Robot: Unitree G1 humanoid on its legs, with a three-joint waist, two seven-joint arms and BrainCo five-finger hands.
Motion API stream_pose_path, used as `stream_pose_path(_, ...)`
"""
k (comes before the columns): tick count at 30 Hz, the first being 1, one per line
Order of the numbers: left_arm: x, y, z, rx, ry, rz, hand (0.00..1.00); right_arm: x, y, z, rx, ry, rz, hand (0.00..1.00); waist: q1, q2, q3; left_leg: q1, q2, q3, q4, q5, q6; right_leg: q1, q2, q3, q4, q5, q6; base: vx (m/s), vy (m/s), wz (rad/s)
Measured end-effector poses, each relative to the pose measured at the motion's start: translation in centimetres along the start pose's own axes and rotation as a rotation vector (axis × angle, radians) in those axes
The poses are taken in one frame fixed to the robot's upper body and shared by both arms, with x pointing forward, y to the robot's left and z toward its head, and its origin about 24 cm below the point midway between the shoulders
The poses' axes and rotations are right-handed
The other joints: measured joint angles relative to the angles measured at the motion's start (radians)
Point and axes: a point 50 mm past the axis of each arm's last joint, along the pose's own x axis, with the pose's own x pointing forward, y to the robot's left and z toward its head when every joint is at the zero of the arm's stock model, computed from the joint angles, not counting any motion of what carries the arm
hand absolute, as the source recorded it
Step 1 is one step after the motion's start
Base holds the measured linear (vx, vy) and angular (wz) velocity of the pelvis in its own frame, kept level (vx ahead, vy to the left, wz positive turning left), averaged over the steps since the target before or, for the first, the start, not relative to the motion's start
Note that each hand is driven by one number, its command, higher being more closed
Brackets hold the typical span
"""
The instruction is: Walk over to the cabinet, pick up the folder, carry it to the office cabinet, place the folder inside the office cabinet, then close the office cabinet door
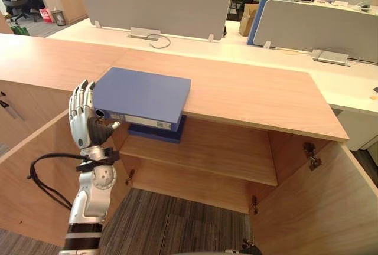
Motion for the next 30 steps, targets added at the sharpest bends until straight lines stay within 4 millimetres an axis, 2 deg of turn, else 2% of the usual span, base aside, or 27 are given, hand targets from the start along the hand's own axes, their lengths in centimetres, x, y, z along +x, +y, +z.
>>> stream_pose_path(16,1.2,-0.1,-0.9,0.105,-0.054,-0.064,0.00,0.1,0.0,0.3,-0.002,-0.007,0.012,0.00,-0.019,0.005,0.000,0.020,-0.002,0.009,-0.047,0.028,-0.004,0.004,0.005,0.007,-0.020,0.017,0.001,-0.01,-0.003,-0.01)
stream_pose_path(30,1.5,-2.6,-1.6,0.212,-0.121,-0.261,0.00,0.1,0.1,0.5,-0.005,-0.012,0.015,0.00,-0.029,0.006,0.000,0.019,-0.003,0.009,-0.049,0.033,-0.004,0.002,0.006,0.008,-0.020,0.019,0.001,-0.01,-0.002,0.00)
